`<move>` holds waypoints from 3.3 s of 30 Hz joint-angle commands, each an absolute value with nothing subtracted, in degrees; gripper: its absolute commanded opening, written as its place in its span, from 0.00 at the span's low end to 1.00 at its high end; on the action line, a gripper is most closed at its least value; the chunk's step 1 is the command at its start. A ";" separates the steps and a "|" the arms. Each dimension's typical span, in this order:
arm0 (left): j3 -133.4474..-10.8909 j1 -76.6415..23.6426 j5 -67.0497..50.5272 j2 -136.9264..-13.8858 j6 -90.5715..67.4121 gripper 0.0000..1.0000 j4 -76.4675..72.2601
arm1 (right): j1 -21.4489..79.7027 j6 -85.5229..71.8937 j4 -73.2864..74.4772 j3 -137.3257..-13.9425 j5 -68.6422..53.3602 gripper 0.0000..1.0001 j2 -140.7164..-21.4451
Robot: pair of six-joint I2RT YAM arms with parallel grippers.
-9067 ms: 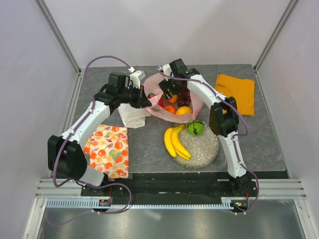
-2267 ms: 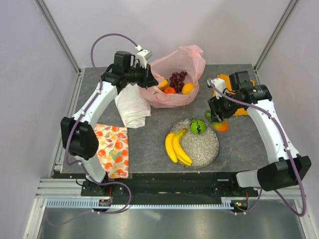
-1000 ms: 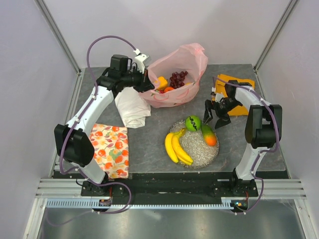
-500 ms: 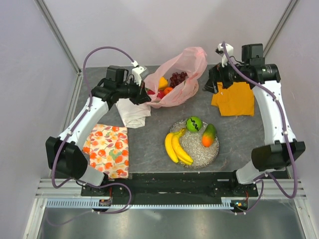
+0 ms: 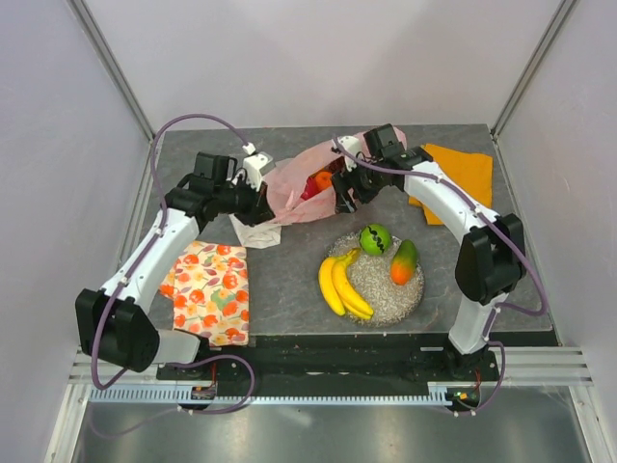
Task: Take the fake fruits out of the plastic bag
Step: Adjust the plastic bag at the center of the board.
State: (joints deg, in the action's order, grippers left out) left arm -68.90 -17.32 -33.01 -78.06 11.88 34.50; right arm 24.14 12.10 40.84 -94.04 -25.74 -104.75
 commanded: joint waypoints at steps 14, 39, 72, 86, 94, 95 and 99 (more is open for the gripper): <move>-93.49 -20.90 -48.43 -84.45 2.63 0.42 30.32 | 24.00 15.03 50.09 -92.38 -22.24 0.86 -88.87; -123.67 -28.21 -21.45 -117.86 24.69 0.55 56.86 | 8.09 -17.30 35.78 -95.18 -34.10 0.98 -98.07; -127.67 -31.82 -24.44 -122.51 64.85 0.74 67.30 | 8.35 -23.73 30.32 -85.70 -39.02 0.04 -100.73; -133.68 -27.42 -16.09 -129.99 71.73 0.75 73.75 | 8.26 -24.61 29.27 -82.97 -39.29 0.05 -99.14; -140.00 -24.44 -18.27 -134.38 62.24 0.73 69.96 | 8.26 -24.87 29.27 -82.00 -39.37 0.06 -99.14; -140.97 -24.26 -18.63 -134.65 61.01 0.73 69.87 | 8.35 -24.87 29.27 -81.91 -39.46 0.06 -99.23; -141.42 -22.94 -19.33 -134.65 50.92 0.73 67.77 | 8.35 -24.96 29.09 -81.83 -39.46 0.07 -99.49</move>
State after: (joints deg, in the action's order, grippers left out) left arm -138.12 -24.29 -17.54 -134.85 62.39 70.96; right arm 8.10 -24.23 30.39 -82.30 -37.93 -101.73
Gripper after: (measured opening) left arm 0.731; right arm 0.066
